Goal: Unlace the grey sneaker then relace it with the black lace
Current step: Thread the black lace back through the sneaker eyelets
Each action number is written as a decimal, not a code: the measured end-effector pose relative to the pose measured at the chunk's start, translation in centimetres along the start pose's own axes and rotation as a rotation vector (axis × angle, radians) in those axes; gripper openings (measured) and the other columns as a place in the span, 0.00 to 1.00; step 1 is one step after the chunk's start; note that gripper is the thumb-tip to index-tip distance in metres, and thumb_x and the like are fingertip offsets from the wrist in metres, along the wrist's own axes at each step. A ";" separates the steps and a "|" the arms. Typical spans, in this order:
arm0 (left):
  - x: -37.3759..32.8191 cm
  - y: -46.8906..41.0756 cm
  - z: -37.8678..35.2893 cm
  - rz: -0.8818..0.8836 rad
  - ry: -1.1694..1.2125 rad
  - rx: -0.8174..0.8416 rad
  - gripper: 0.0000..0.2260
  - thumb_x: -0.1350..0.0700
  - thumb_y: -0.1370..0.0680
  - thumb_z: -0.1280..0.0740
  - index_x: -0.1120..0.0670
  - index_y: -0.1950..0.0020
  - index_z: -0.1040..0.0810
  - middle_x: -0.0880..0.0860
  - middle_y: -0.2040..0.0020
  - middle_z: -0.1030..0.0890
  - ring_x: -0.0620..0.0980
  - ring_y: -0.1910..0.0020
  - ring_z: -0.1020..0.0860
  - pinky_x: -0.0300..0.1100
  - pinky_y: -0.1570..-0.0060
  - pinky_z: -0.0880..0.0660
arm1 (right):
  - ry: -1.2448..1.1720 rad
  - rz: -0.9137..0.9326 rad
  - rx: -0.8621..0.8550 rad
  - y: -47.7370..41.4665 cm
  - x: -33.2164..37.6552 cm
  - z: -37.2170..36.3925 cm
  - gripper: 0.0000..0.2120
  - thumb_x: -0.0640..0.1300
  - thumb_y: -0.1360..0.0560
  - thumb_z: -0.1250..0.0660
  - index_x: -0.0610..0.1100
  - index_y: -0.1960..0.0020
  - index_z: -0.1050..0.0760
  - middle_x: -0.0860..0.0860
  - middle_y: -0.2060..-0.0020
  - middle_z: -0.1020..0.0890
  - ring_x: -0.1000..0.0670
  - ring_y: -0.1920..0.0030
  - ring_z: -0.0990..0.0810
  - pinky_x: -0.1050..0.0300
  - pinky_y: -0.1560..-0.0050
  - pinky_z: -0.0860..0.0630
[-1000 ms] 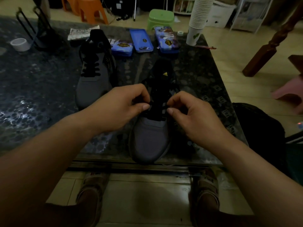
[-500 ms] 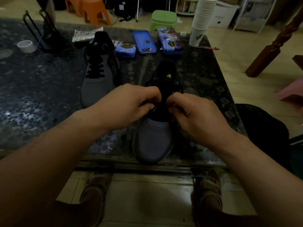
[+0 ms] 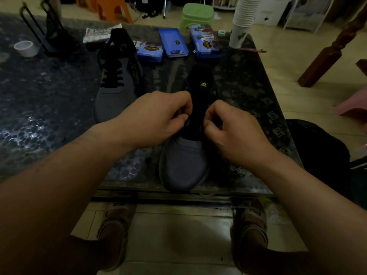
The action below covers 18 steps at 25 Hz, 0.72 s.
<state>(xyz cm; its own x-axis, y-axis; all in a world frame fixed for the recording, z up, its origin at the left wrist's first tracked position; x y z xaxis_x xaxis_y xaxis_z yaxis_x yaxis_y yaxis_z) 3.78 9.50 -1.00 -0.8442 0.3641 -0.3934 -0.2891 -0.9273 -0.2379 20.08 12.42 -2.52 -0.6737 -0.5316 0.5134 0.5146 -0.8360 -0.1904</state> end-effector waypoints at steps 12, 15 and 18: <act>1.9 0.6 -0.7 0.157 0.298 -0.019 0.05 0.59 0.20 0.32 0.49 0.51 0.24 0.45 0.61 0.21 0.44 0.65 0.25 0.37 0.64 0.29 | -0.540 -0.276 0.024 0.6 -2.5 -1.3 0.06 0.44 0.19 0.34 0.43 0.51 0.22 0.41 0.58 0.16 0.51 0.63 0.23 0.52 0.62 0.27; 2.0 0.8 -0.5 0.183 0.340 -0.009 0.04 0.57 0.18 0.32 0.48 0.50 0.24 0.48 0.60 0.19 0.47 0.63 0.23 0.44 0.61 0.26 | -0.586 -0.261 0.031 0.6 -2.4 -1.3 0.06 0.44 0.18 0.33 0.43 0.50 0.21 0.42 0.56 0.16 0.51 0.60 0.21 0.54 0.57 0.24; 2.7 1.4 -0.9 0.272 0.428 0.018 0.04 0.54 0.18 0.32 0.46 0.46 0.25 0.49 0.56 0.17 0.51 0.58 0.19 0.50 0.55 0.21 | -0.622 -0.265 0.078 1.1 -2.8 -1.3 0.05 0.44 0.17 0.34 0.46 0.48 0.20 0.47 0.54 0.15 0.50 0.54 0.17 0.55 0.51 0.22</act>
<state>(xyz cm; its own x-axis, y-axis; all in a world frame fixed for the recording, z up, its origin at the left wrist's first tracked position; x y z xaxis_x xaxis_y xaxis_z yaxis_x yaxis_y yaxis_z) 1.47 9.22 -3.21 -0.6302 0.1084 -0.7688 -0.0949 -0.9935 -0.0623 21.85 12.77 -5.22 -0.3638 -0.1137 0.9245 0.4264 -0.9028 0.0568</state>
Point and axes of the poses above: each hand's wrist, its own y-axis away from the middle knuckle, its own z-axis out of the back of the hand, x = y × z, the point moved 7 cm from there along -y, towards the middle knuckle
